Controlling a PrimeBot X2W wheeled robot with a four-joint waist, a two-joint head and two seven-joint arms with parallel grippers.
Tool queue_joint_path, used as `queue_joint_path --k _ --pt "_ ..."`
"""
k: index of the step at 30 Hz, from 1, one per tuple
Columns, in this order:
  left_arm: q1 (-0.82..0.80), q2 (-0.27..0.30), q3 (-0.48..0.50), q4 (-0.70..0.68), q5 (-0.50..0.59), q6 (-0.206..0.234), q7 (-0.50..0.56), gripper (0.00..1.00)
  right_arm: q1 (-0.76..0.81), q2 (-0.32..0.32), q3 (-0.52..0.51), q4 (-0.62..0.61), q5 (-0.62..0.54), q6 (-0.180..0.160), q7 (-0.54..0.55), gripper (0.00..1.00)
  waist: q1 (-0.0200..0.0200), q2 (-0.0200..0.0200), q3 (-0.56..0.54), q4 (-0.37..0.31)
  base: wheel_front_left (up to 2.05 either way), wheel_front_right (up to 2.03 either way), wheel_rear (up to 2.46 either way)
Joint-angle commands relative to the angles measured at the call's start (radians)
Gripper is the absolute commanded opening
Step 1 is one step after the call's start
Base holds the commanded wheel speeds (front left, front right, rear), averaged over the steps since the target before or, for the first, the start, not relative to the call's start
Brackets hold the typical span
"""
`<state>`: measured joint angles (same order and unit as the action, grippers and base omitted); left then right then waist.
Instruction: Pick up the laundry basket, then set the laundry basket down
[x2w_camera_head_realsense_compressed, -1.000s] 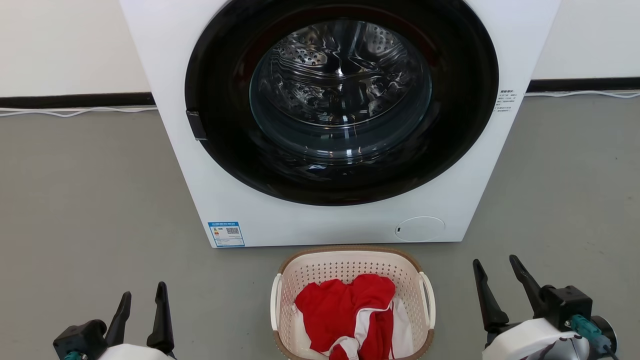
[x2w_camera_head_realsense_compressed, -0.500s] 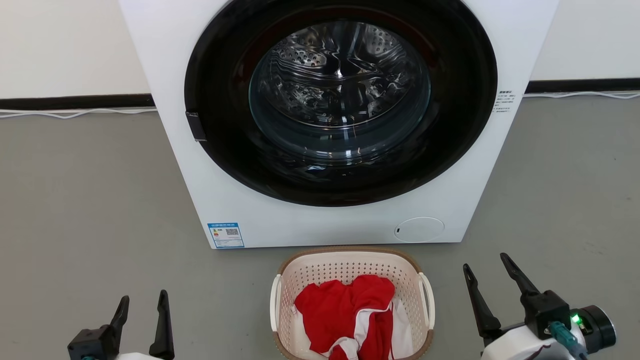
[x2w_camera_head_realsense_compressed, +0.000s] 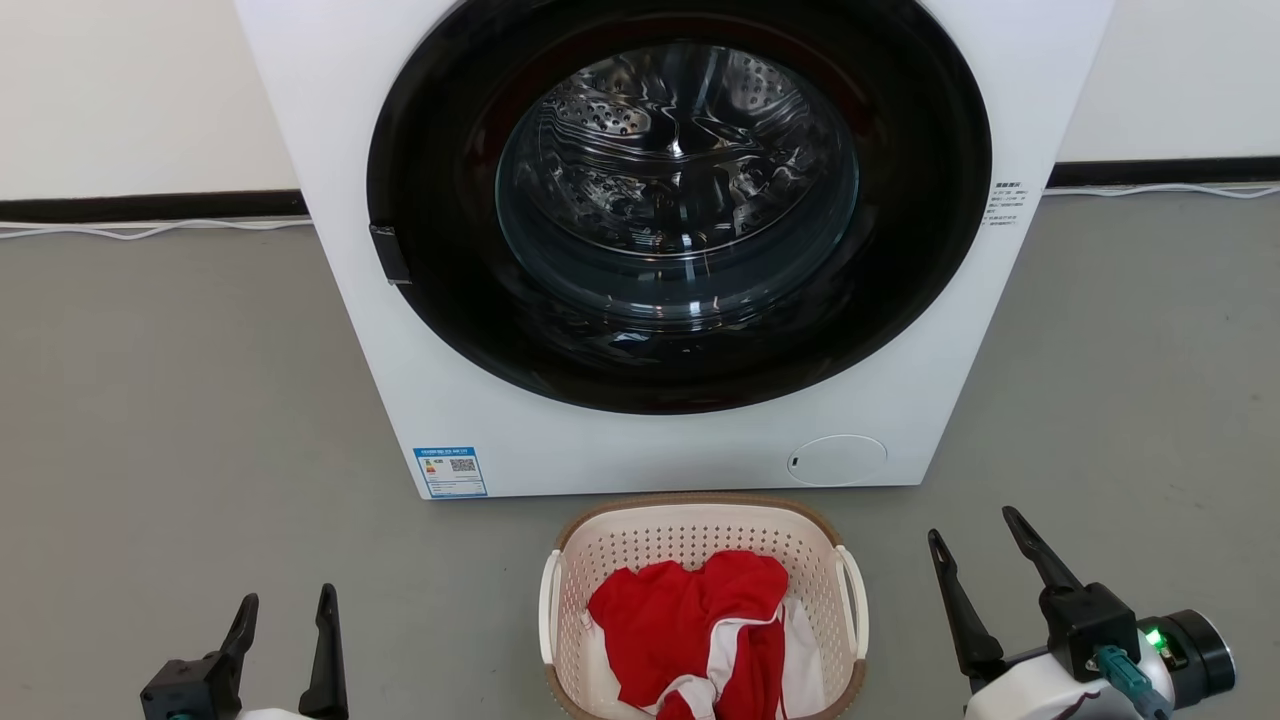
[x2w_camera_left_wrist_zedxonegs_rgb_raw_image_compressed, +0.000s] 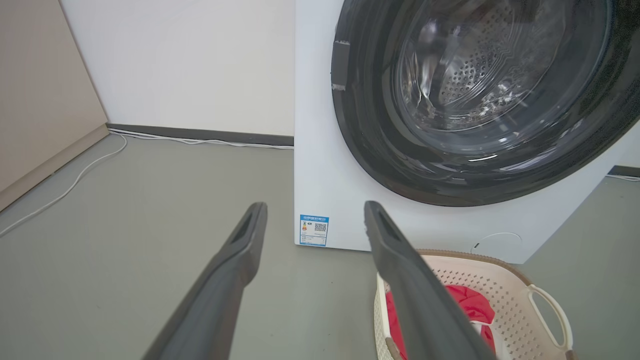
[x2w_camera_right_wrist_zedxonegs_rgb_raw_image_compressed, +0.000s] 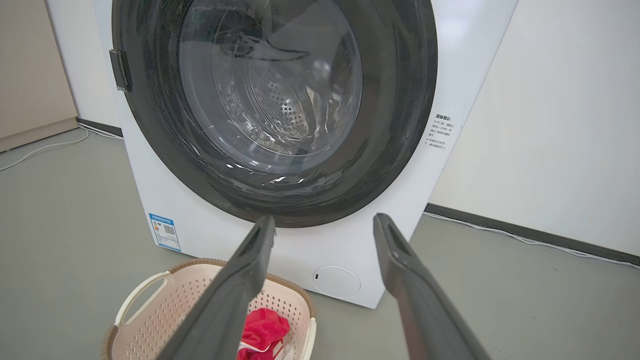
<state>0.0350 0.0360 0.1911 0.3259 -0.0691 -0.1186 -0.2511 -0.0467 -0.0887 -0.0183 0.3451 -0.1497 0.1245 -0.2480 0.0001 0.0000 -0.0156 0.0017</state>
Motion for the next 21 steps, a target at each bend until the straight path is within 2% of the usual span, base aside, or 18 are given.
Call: queue_joint_path --k 1,21 --pt "-0.014 0.014 0.027 -0.023 0.002 0.002 -0.011 1.0 -0.04 -0.007 0.021 -0.016 -0.001 0.006 -0.014 1.0 0.0 0.0 0.001 0.0 0.0 0.0 0.0" --pt "-0.033 0.014 0.006 -0.014 -0.014 0.001 -0.011 1.0 -0.047 0.01 -0.009 0.015 0.011 0.006 -0.014 1.0 0.0 0.0 0.031 0.002 0.0 0.0 0.0"
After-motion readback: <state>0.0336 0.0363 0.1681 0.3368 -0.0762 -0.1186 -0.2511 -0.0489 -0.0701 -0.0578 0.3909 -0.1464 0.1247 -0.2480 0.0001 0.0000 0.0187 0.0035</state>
